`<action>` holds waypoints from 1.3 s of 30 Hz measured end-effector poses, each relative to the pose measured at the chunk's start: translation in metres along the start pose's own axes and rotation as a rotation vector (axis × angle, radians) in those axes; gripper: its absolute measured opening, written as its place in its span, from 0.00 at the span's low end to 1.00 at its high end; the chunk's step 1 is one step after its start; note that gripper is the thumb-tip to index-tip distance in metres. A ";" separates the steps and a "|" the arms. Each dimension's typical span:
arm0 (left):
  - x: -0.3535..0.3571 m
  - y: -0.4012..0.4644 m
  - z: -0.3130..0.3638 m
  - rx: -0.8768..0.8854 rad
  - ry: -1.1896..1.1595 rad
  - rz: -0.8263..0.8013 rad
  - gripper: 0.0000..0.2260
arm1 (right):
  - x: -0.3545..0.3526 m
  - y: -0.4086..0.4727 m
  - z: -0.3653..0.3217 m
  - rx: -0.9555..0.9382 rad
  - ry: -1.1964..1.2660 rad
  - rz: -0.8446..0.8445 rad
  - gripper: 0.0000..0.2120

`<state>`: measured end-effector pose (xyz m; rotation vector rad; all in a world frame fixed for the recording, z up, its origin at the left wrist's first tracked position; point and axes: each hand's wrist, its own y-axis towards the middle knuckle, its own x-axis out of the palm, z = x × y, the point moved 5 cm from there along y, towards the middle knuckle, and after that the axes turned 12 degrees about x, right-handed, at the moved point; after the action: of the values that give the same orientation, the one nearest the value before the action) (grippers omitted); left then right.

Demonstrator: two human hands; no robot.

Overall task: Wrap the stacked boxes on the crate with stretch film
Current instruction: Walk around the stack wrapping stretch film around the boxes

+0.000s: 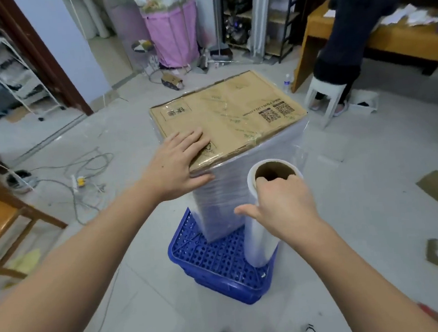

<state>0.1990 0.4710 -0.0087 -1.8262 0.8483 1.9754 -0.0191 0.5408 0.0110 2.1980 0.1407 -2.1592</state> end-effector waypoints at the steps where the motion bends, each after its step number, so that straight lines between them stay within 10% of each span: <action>1: 0.001 0.001 -0.001 0.023 -0.021 0.023 0.41 | 0.001 0.001 -0.002 0.028 -0.012 0.009 0.30; 21: 0.007 0.016 0.023 -0.123 0.062 -0.044 0.35 | -0.004 -0.057 0.003 -0.338 0.073 0.131 0.20; 29: 0.006 0.014 0.039 -0.152 0.103 -0.003 0.35 | 0.002 -0.069 -0.020 -0.574 0.059 -0.069 0.12; 39: 0.007 0.009 0.041 -0.145 0.111 0.042 0.35 | 0.001 -0.072 -0.041 -0.385 0.026 0.099 0.19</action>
<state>0.1606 0.4878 -0.0132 -2.0320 0.7996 2.0251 0.0142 0.6168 0.0123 1.9705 0.4028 -1.8656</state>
